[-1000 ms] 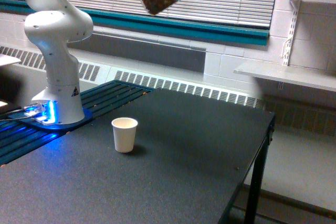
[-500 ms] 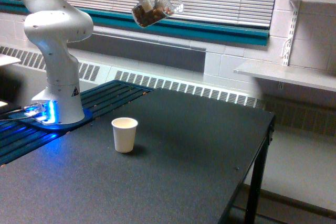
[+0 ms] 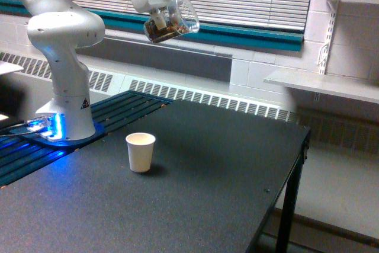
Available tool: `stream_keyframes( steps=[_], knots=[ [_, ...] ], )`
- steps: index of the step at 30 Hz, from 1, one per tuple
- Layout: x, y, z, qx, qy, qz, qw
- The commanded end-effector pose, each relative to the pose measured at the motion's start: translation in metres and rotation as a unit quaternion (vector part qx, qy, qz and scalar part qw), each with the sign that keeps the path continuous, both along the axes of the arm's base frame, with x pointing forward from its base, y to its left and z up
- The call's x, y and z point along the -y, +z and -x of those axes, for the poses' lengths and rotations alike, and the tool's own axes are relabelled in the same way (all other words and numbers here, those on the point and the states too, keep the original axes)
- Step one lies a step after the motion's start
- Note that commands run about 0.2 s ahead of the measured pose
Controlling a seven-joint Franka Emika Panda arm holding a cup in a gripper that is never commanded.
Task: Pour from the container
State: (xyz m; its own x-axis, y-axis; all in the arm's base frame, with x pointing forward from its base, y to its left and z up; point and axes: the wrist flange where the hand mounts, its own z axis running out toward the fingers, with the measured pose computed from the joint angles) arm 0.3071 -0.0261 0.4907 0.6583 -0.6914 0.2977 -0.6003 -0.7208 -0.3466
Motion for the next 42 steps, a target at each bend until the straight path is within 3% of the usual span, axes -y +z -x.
stream_keyframes(
  steps=[1, 21, 42],
  knots=[
    [-0.005, -0.002, 0.010, -0.016, -0.015, -0.011, 0.9997],
    [0.002, -0.021, 0.029, -0.079, -0.023, -0.015, 0.9965],
    [0.016, -0.038, 0.040, -0.118, -0.043, -0.007, 0.9921]
  ],
)
